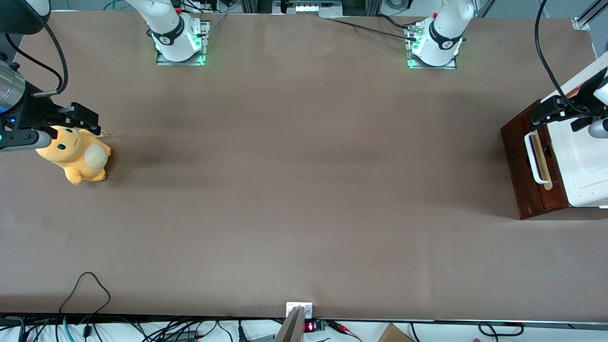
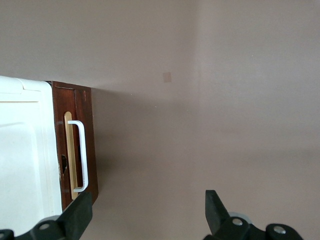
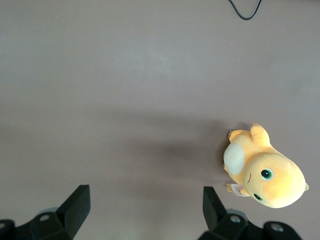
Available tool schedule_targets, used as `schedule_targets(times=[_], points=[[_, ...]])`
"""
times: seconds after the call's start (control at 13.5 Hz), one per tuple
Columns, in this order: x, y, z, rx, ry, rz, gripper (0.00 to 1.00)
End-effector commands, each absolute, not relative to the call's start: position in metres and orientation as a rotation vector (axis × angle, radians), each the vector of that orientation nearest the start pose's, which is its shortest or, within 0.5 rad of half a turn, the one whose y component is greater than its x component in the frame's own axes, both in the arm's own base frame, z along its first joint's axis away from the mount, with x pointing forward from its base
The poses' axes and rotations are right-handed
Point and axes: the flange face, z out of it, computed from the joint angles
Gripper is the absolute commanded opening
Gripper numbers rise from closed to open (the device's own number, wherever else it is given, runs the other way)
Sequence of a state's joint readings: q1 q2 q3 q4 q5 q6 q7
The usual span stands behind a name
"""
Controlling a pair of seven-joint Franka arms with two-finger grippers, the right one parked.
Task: Open lower drawer with left arm only
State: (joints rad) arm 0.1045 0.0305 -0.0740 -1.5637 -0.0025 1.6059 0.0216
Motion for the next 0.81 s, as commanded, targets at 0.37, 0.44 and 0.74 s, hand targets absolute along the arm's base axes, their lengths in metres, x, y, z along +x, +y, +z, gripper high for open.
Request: schedule_targets(times=[0.37,0.44,0.74], points=[[0.5712,0.018,0.6159,-3.151,-0.008,-0.015,1.0],[0.5716,0.0204,0.6157,-3.152,-0.012,-0.015,1.0],[0.5725,0.0188,0.616,-3.153,-0.022,-0.015,1.0]])
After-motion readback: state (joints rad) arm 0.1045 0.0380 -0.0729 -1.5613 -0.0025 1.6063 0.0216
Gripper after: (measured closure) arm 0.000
